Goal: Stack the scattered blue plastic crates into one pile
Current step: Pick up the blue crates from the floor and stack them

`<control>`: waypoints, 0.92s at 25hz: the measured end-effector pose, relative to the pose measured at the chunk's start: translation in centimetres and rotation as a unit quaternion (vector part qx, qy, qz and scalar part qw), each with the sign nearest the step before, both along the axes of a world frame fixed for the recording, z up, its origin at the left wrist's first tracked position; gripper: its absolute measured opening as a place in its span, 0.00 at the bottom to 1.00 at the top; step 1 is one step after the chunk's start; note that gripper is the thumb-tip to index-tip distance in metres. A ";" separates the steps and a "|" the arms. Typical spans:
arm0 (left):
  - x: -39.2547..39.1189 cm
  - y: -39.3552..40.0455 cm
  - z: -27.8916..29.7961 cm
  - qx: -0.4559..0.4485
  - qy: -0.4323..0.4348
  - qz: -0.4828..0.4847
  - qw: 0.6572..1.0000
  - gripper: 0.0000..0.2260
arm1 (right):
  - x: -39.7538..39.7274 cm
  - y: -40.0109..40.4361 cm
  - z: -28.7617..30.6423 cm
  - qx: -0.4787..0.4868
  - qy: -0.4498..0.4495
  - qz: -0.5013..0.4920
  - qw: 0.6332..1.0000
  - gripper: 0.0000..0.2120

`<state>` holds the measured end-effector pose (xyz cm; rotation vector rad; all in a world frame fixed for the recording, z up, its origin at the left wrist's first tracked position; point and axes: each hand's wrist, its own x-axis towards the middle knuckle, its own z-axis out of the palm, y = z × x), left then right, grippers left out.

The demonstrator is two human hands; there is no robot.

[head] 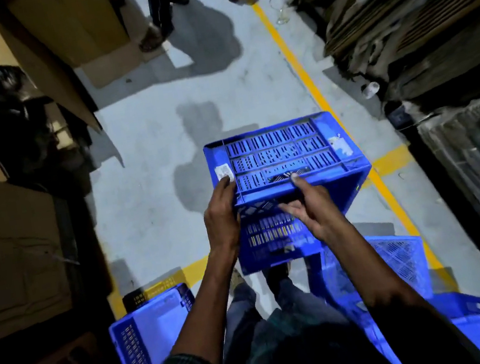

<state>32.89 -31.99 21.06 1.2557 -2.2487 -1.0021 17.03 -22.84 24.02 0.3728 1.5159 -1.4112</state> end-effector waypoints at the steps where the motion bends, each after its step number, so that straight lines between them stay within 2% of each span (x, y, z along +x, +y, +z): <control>1: -0.6 -0.2 0.7 -0.001 0.005 -0.007 1.000 0.25 | -0.6 0.8 1.0 0.041 0.041 0.083 0.995 0.22; 2: -1.2 -0.3 1.3 0.001 0.004 -0.010 1.000 0.24 | -1.1 1.8 1.8 0.099 0.110 0.183 0.972 0.24; 3: -1.8 -0.5 2.0 0.003 0.000 -0.011 1.000 0.22 | -1.6 2.8 2.3 0.174 0.210 0.275 0.922 0.27; 4: -2.3 -0.6 2.5 -0.004 -0.005 -0.015 1.000 0.19 | -2.1 3.7 2.8 0.256 0.324 0.332 0.848 0.29; 5: -2.7 -0.8 3.1 -0.016 -0.010 -0.024 1.000 0.17 | -2.5 4.4 3.1 0.313 0.447 0.334 0.769 0.29; 6: -2.9 -0.9 3.5 -0.032 -0.013 -0.041 0.999 0.15 | -2.6 4.8 3.4 0.310 0.535 0.316 0.720 0.27; 8: -3.2 -1.6 4.4 -0.067 -0.027 -0.088 0.994 0.12 | -2.5 4.6 3.4 0.180 0.587 0.328 0.718 0.21; 9: -3.4 -2.1 5.0 -0.090 -0.035 -0.114 0.989 0.11 | -2.1 4.2 3.2 0.120 0.572 0.380 0.717 0.20; 10: -3.7 -2.6 5.7 -0.105 -0.042 -0.134 0.984 0.09 | -1.6 3.7 2.8 0.093 0.553 0.440 0.701 0.23; 12: -4.0 -3.8 7.2 -0.118 -0.062 -0.162 0.978 0.06 | -0.5 3.0 1.6 0.103 0.570 0.479 0.659 0.24; 13: -4.1 -4.3 7.9 -0.127 -0.067 -0.176 0.974 0.05 | 0.0 2.6 1.1 0.110 0.593 0.449 0.660 0.21; 15: -4.3 -5.1 8.9 -0.102 -0.047 -0.196 0.974 0.06 | 0.8 1.7 1.1 0.117 0.606 0.379 0.689 0.13; 17: -4.5 -5.7 10.1 -0.035 0.019 -0.190 0.981 0.10 | 1.3 1.2 1.4 0.116 0.606 0.341 0.709 0.14; 18: -4.3 -5.9 10.7 -0.035 0.045 -0.178 0.982 0.13 | 1.6 1.0 1.7 0.117 0.612 0.329 0.710 0.14; 21: -2.5 -5.6 10.5 -0.136 0.031 -0.093 0.986 0.29 | 1.8 1.0 2.7 0.127 0.627 0.296 0.709 0.14; 23: 0.1 -3.9 8.9 -0.111 0.053 0.003 0.992 0.37 | 1.9 2.0 3.5 0.117 0.626 0.270 0.722 0.13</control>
